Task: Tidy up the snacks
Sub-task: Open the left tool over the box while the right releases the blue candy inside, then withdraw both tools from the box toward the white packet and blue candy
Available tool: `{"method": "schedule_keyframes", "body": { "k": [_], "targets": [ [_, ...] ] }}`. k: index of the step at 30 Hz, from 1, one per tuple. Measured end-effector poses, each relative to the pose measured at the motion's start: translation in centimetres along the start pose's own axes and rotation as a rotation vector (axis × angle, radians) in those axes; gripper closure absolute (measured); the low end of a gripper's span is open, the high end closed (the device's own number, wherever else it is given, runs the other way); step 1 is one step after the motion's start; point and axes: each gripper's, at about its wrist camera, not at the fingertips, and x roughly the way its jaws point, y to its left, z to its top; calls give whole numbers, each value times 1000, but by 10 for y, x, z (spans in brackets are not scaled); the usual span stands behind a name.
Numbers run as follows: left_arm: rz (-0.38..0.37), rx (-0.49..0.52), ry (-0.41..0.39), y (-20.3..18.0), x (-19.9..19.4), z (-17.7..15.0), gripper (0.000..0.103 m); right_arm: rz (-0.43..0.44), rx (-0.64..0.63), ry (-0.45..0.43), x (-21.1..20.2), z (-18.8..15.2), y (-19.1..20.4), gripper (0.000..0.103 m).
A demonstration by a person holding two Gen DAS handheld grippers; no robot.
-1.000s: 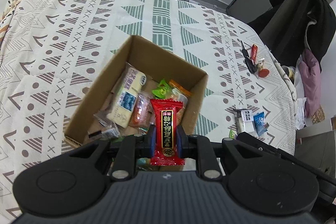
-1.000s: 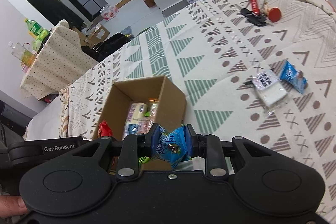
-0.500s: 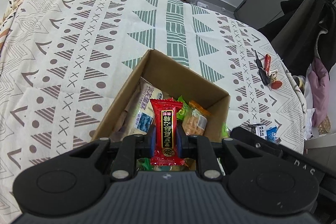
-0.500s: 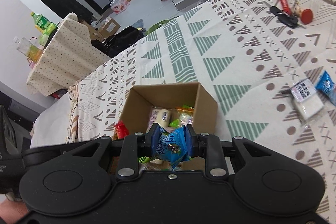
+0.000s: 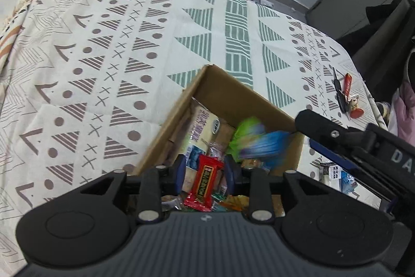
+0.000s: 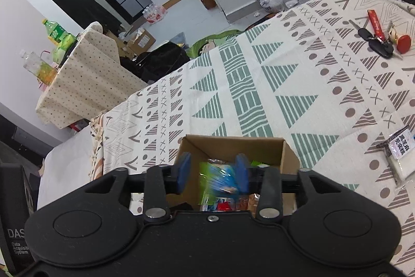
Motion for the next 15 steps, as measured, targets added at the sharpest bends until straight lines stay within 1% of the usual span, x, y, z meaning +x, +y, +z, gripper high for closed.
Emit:
{"method": "schedule_keyframes", "body": {
  "k": [1, 3, 5, 7, 8, 10, 12, 13, 14, 15],
  "targets": [
    [1, -1, -1, 0, -1, -1, 67, -3, 1, -2, -1, -1, -1, 58],
    [0, 0, -3, -1, -2, -4, 59, -11, 12, 4, -3, -3, -7, 55],
    [-1, 4, -2, -5, -2, -7, 56, -17, 27, 5, -8, -7, -15, 52],
    [-7, 11, 1, -10, -3, -11, 54, -24, 35, 2, -14, -10, -21, 47],
    [-11, 17, 2, -13, -4, -13, 51, -29, 36, 0, -18, -12, -24, 46],
    [-16, 26, 1, -19, -7, -17, 43, -41, 38, -5, -25, -16, -30, 42],
    [-24, 25, -6, -24, -10, -21, 30, -48, 48, -9, -33, -20, -39, 41],
    [-28, 25, -12, -26, -12, -23, 28, -48, 55, -9, -37, -21, -43, 39],
    [-28, 27, -15, -29, -13, -25, 23, -50, 61, -11, -41, -23, -47, 37],
    [-25, 30, -17, -31, -15, -28, 22, -55, 65, -15, -45, -25, -51, 30]
  ]
}}
